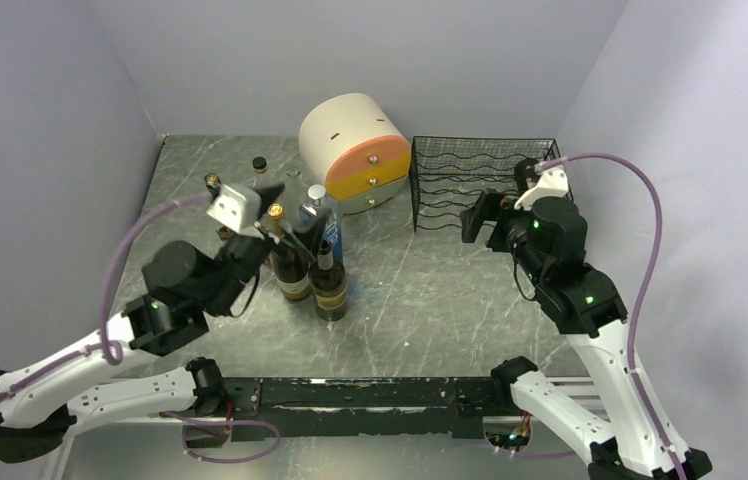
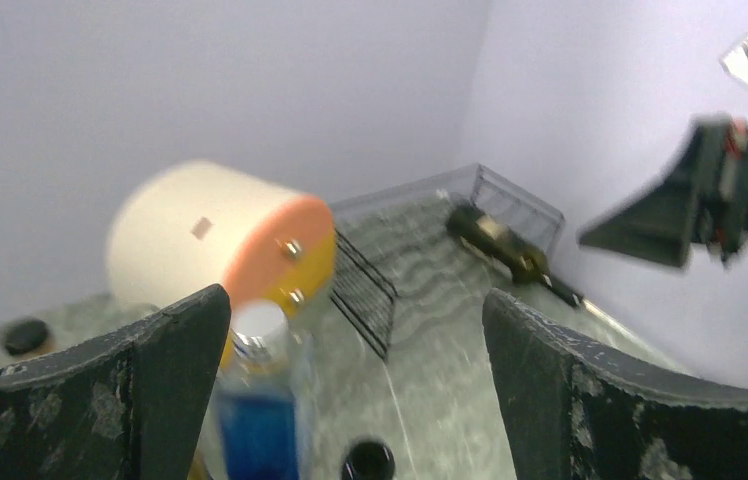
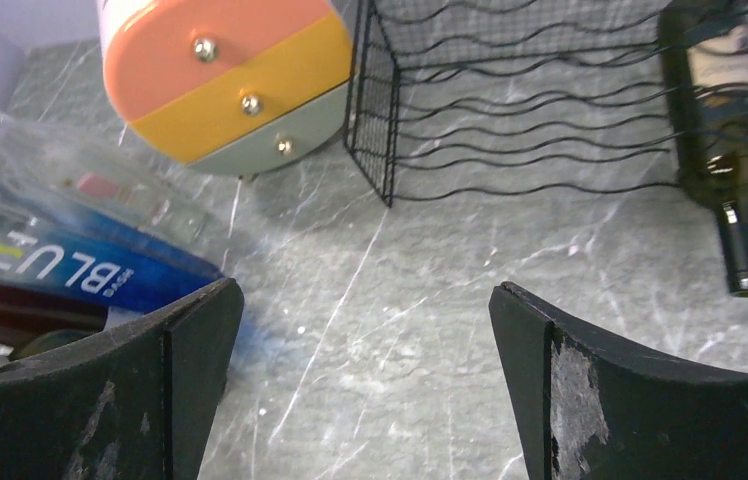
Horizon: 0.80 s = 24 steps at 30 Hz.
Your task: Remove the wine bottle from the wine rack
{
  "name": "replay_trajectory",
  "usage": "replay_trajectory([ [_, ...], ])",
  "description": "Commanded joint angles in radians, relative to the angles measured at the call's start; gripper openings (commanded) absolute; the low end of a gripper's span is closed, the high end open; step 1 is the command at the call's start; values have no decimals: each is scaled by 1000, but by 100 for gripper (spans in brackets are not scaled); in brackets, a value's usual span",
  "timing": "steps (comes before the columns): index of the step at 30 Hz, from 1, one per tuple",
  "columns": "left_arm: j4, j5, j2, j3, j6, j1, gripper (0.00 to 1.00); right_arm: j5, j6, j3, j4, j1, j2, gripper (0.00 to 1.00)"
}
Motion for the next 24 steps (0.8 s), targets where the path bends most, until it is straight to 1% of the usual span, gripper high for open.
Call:
replay_trajectory([
  [1, -149, -185, 125, 275, 120, 28, 99, 134, -71, 72, 40, 4, -23, 100],
  [3, -186, -205, 192, 398, 162, 71, 99, 157, -112, 119, 41, 3, -14, 100],
  [4, -184, -193, 215, 439, 180, 103, 99, 165, -127, 144, 43, 3, -10, 100],
  [6, -150, -135, 238, 470, 200, 194, 99, 182, -155, 189, 57, 3, -3, 100],
  [8, -154, -57, 263, 504, 164, 313, 99, 178, -182, 222, 78, 3, 1, 100],
  [12, -255, 150, 324, 605, 45, 596, 99, 144, -225, 286, 112, 3, 8, 100],
  [13, -249, 166, 319, 605, 42, 627, 99, 144, -228, 299, 116, 3, 11, 100],
  [15, -218, 148, 285, 580, 52, 652, 99, 143, -233, 327, 121, 4, 22, 100],
  [18, -177, 90, 211, 539, 43, 657, 99, 143, -238, 369, 120, 3, 42, 100],
  [21, -162, 124, 141, 487, 43, 657, 99, 133, -242, 398, 126, 3, 52, 100],
  [24, -196, 141, 106, 468, 39, 658, 99, 146, -237, 407, 142, 3, 47, 100],
])
